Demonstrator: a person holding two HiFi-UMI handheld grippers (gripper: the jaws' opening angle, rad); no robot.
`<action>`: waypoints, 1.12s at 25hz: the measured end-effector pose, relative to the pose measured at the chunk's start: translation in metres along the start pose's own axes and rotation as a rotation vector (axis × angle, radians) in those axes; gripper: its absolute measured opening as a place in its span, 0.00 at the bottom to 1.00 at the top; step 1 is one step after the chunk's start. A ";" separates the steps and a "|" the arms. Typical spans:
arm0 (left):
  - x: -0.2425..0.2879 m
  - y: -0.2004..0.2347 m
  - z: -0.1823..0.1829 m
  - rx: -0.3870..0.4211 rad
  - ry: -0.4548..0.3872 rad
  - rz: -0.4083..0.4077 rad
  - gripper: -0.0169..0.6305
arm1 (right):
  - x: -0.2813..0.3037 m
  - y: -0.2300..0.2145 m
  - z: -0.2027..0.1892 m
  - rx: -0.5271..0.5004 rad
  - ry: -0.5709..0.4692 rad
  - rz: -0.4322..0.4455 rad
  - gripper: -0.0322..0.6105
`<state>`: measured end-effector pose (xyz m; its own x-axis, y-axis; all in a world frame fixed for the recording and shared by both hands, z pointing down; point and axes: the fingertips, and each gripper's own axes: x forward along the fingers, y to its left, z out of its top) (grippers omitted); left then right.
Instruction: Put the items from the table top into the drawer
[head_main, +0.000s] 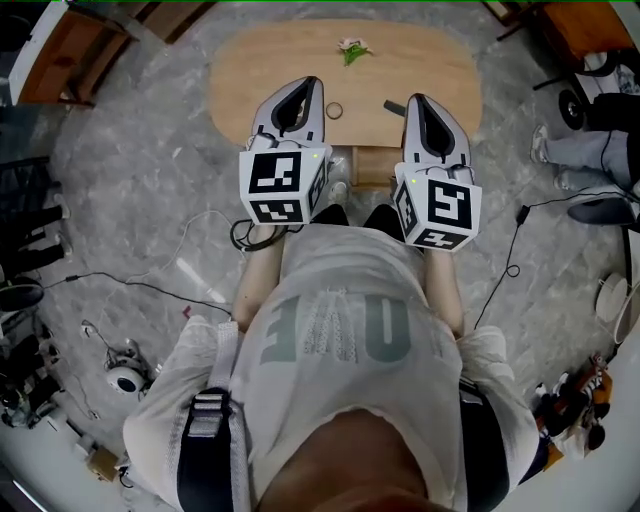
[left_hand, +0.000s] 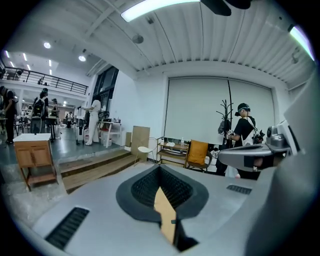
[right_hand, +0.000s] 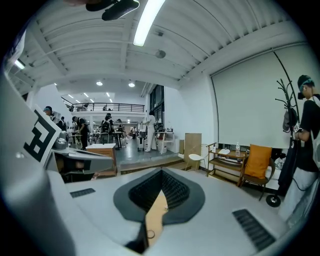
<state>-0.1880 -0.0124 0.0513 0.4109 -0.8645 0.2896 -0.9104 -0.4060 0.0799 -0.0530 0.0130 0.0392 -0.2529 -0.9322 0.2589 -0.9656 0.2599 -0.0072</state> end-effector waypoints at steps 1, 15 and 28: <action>0.007 -0.001 -0.002 0.000 0.006 -0.002 0.04 | 0.005 -0.005 -0.001 0.005 0.001 -0.001 0.05; 0.054 -0.015 -0.004 -0.033 0.027 0.025 0.04 | 0.042 -0.039 0.004 -0.001 -0.011 0.060 0.05; 0.135 -0.002 -0.095 0.045 0.034 0.008 0.04 | 0.119 -0.052 -0.064 -0.052 -0.054 0.198 0.05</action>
<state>-0.1354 -0.1001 0.1804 0.4013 -0.8573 0.3226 -0.9101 -0.4129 0.0346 -0.0287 -0.0954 0.1325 -0.4421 -0.8732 0.2050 -0.8925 0.4511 -0.0030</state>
